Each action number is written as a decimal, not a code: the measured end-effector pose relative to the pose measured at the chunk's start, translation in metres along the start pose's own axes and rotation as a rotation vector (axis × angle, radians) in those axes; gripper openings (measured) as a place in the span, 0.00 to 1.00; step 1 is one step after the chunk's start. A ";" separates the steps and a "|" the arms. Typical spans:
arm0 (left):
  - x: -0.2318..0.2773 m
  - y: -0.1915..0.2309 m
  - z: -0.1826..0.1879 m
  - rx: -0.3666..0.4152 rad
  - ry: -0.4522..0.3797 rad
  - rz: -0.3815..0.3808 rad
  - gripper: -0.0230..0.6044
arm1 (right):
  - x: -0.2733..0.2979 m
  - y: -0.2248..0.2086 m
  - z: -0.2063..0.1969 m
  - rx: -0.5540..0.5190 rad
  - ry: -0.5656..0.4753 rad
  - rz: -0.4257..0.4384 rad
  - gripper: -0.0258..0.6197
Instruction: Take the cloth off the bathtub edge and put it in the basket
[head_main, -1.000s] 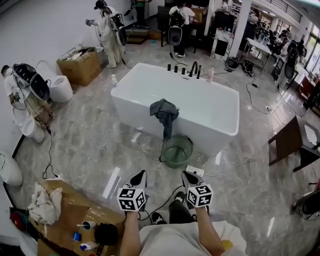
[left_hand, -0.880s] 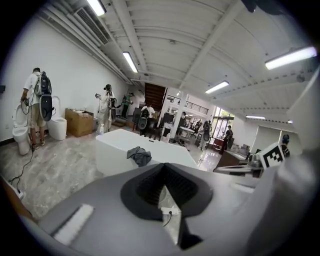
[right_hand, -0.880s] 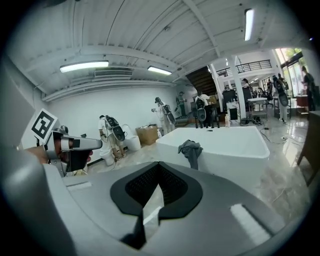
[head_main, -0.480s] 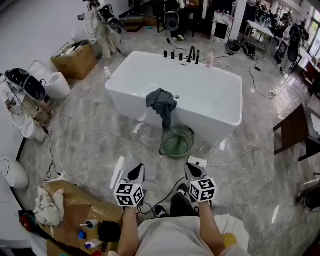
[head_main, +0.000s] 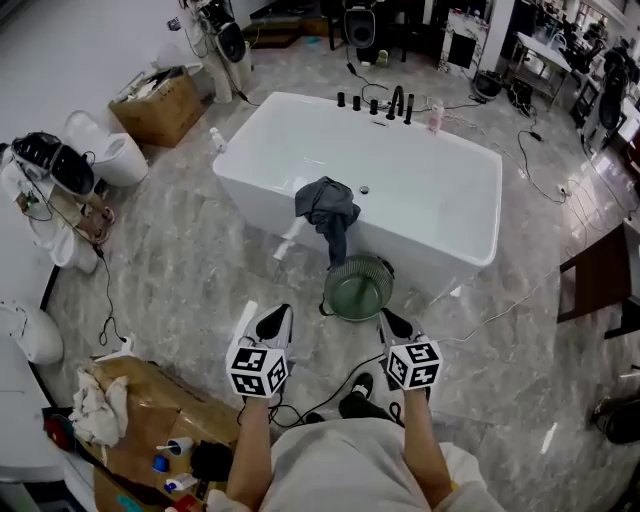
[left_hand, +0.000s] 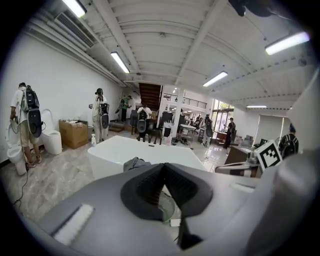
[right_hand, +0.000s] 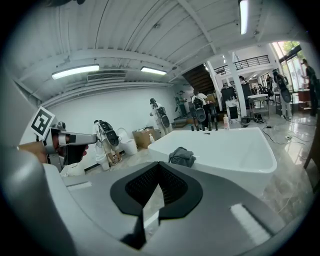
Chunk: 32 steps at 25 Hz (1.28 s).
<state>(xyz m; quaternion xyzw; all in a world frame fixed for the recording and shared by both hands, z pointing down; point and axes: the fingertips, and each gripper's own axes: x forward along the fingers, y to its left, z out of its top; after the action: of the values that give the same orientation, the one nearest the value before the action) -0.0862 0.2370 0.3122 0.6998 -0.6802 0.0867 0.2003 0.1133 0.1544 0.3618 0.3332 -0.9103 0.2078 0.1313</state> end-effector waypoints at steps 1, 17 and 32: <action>0.002 0.002 0.001 -0.003 0.003 0.008 0.13 | 0.004 -0.004 0.004 0.003 -0.002 0.005 0.04; 0.035 0.015 -0.018 -0.050 0.063 0.105 0.13 | 0.018 -0.072 -0.013 0.115 0.012 -0.020 0.04; 0.118 0.032 0.024 -0.051 0.016 -0.003 0.13 | 0.071 -0.081 0.020 0.055 0.016 -0.057 0.04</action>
<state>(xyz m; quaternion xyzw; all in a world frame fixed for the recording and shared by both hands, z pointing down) -0.1143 0.1198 0.3425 0.6946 -0.6796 0.0749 0.2237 0.1121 0.0504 0.3948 0.3609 -0.8932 0.2317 0.1352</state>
